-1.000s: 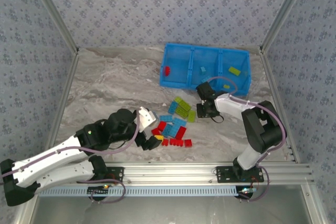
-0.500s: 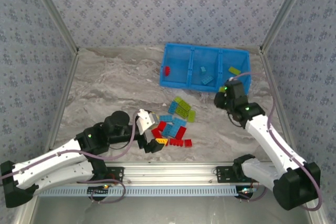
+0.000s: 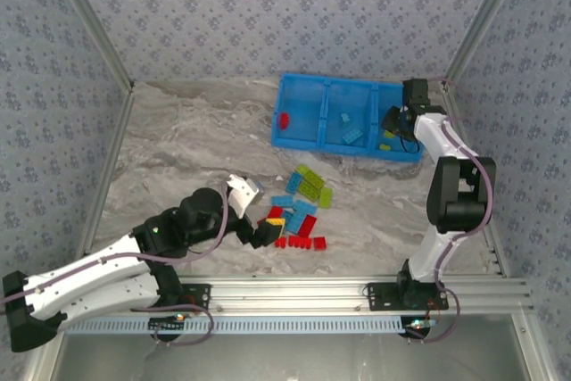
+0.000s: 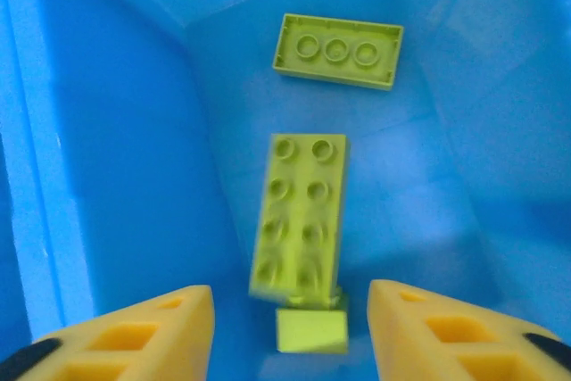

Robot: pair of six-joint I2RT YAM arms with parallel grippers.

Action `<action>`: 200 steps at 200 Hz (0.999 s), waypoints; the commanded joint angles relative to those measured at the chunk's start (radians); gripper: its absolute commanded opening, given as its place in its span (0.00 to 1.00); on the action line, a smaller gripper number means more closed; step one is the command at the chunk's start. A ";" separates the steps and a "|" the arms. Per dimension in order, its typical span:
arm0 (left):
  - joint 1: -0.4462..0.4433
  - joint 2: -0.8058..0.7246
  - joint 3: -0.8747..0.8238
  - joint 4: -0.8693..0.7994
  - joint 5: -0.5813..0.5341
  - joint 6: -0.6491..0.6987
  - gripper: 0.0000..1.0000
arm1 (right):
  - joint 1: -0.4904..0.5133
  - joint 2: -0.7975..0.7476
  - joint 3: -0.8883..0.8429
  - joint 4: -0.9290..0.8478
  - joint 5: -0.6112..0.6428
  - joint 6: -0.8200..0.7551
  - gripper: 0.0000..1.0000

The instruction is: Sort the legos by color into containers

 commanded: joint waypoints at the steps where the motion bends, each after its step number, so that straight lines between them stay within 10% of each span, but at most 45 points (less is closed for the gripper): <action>1: -0.006 0.027 0.057 -0.095 -0.167 -0.136 0.99 | -0.016 -0.012 0.063 -0.067 -0.013 0.030 0.58; 68: 0.040 0.185 0.108 -0.173 -0.236 -0.289 0.99 | 0.029 -0.362 -0.093 -0.096 -0.138 0.073 0.61; 149: 0.156 0.449 0.120 -0.232 -0.169 -0.648 0.97 | 0.634 -0.740 -0.351 -0.316 -0.143 0.135 0.81; 200: 0.150 0.613 0.104 -0.045 -0.048 -0.495 0.88 | 0.782 -0.680 -0.358 -0.370 -0.038 0.169 0.81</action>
